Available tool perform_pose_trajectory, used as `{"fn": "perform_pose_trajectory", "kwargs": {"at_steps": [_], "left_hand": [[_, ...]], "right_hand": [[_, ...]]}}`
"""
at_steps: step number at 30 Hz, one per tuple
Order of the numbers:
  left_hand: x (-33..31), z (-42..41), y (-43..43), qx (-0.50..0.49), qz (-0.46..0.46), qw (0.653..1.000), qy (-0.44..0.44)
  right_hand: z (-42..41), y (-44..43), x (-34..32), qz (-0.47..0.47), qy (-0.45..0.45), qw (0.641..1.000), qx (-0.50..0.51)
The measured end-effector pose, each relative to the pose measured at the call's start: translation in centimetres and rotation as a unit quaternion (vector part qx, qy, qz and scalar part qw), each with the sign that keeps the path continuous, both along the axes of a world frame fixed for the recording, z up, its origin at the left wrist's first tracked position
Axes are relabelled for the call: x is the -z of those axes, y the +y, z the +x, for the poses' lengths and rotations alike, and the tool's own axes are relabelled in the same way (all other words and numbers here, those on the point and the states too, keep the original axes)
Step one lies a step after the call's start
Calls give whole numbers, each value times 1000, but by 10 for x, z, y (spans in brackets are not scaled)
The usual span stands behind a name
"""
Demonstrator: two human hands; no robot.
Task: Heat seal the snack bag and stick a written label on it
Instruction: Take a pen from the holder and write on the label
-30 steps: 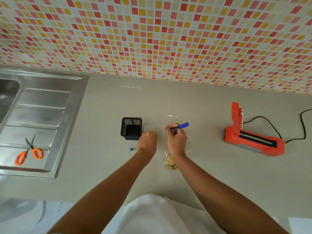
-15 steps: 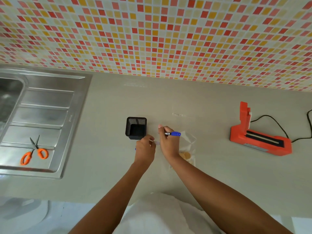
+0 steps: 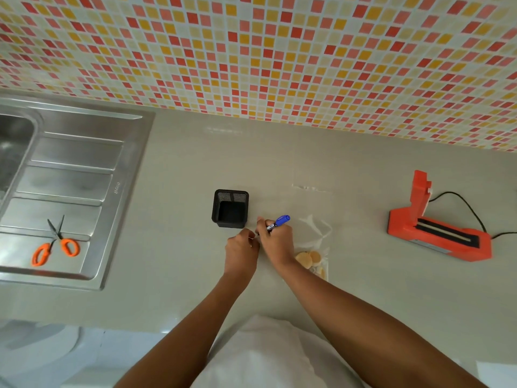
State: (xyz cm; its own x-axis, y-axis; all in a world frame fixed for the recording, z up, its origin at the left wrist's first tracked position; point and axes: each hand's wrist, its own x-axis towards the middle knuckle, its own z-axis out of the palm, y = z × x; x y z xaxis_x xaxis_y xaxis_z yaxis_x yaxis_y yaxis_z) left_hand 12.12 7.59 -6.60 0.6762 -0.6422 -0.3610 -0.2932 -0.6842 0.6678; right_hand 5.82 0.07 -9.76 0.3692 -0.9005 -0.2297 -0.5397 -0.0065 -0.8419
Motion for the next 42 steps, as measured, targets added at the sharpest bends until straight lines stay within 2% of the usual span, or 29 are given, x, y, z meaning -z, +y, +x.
{"fn": "perform_pose_trajectory", "kwargs": {"at_steps": [6,13,19,42], "left_hand": [[-1,1,-3,-3,9,1000,-6],[-2,1,-7,61,53,995,-61],[-2,2,-10,79,80,990,-81],[0,3,-11,44,74,996,-30]], "right_hand": [[-5,-1,-1,7,32,999,-16],[-5,-2,-2,6,44,999,-29],[-5,-4,-1,6,52,998,-39],[-6,-7,0,-16,89,994,-60]]}}
